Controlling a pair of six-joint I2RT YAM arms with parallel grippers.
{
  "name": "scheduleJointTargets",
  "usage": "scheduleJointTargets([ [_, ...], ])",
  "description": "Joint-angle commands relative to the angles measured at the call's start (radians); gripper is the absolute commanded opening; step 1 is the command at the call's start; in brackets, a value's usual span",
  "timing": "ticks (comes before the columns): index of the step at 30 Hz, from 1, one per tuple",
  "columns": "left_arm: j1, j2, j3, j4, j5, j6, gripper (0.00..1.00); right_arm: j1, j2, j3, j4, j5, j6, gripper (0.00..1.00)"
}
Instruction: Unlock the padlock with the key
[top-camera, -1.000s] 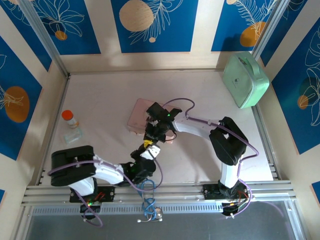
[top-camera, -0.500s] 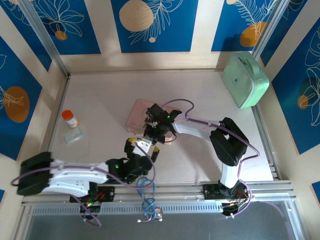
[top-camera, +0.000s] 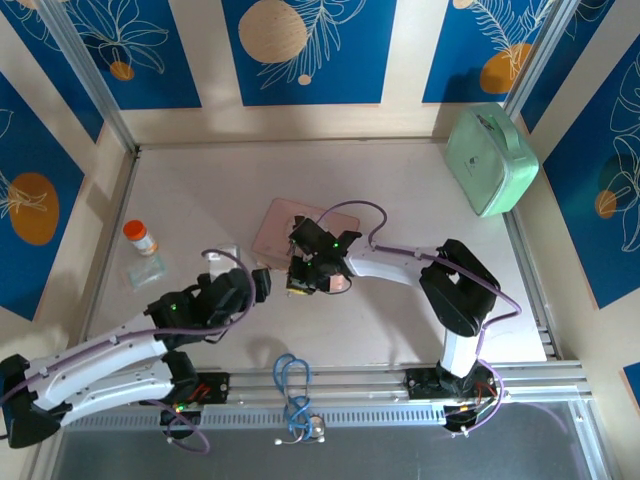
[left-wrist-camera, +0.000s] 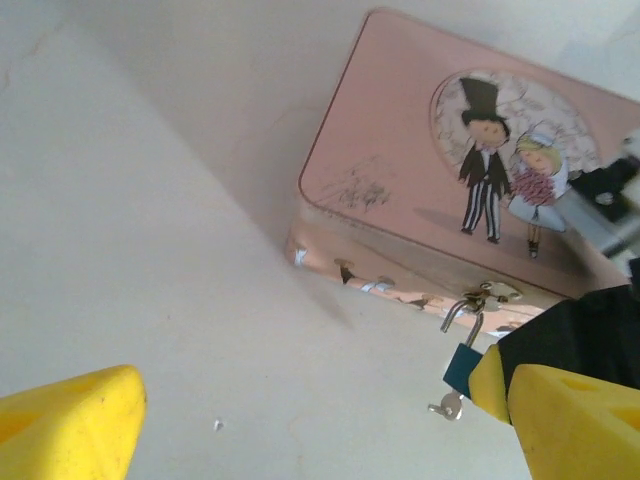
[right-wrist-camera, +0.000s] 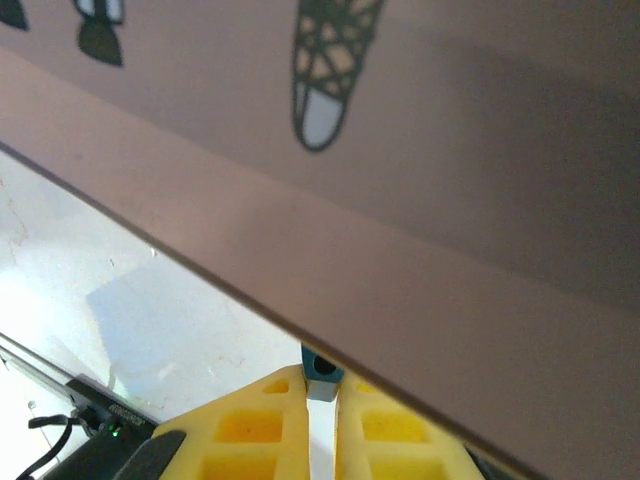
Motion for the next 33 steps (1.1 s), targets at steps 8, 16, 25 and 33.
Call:
scheduleJointTargets([
  [8, 0.186, 0.245, 0.098, 0.158, 0.311, 0.096, 0.9, 0.025, 0.069, -0.076, -0.167, 0.026, 0.048, 0.02],
  [16, 0.382, 0.371, 0.153, 0.237, 0.437, 0.127, 0.75, 0.027, 0.062, -0.057, -0.242, 0.034, 0.017, 0.0],
  [25, 0.484, 0.626, 0.271, 0.309, 0.505, 0.162, 0.74, -0.013, 0.05, -0.068, -0.332, 0.043, -0.016, 0.0],
  [33, 0.487, 0.709, 0.21, 0.329, 0.541, 0.165, 0.65, -0.049, 0.003, -0.099, -0.299, 0.037, -0.063, 0.0],
])
